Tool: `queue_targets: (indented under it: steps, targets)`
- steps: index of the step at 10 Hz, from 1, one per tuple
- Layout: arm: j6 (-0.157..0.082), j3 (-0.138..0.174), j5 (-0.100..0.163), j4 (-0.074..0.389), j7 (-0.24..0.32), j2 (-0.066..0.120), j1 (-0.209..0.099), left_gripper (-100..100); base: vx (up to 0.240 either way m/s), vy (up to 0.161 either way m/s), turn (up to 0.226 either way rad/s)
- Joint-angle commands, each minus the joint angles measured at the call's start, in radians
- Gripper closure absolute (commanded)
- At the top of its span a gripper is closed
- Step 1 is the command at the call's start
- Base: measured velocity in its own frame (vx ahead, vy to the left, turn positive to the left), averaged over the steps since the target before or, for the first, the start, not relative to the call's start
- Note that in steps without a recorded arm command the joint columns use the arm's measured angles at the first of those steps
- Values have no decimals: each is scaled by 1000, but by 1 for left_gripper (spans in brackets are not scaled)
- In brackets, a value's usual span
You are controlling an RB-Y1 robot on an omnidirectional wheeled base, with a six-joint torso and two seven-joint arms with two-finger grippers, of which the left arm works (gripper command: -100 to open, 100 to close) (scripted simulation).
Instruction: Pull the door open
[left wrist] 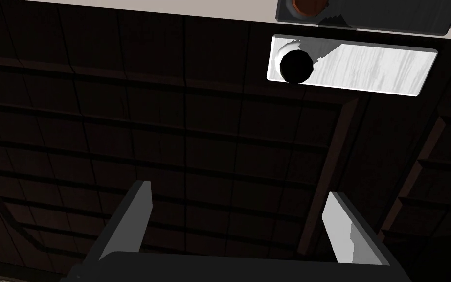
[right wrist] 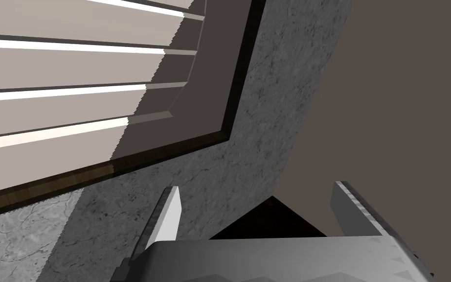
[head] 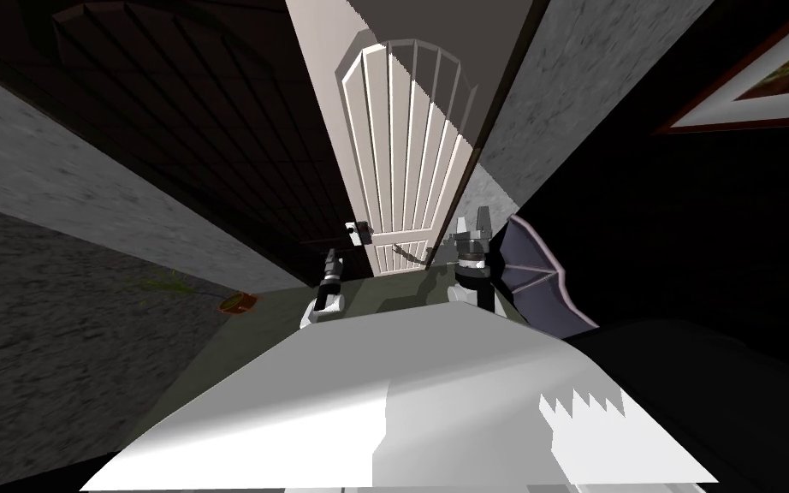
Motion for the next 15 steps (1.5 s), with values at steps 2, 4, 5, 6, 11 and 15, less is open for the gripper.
queue_targets:
  steps: [2, 4, 5, 6, 11, 15]
  targets:
    - [13, 3, -1, 67, -2, 2, -32, -100, 157, 22, -34]
    - [22, 5, -1, 113, -3, 3, -53, -100, 184, 42, -34]
    - [26, 6, -2, 133, -3, 3, -63, -100, 200, 25, -35]
    - [30, 6, -2, 149, -3, 3, -71, -100, 196, 23, -29]
    - [32, 54, 14, 202, 12, 50, -56, -100, 78, 10, 15]
    - [24, 120, 38, 243, 37, 117, -28, -100, -20, -6, 5]
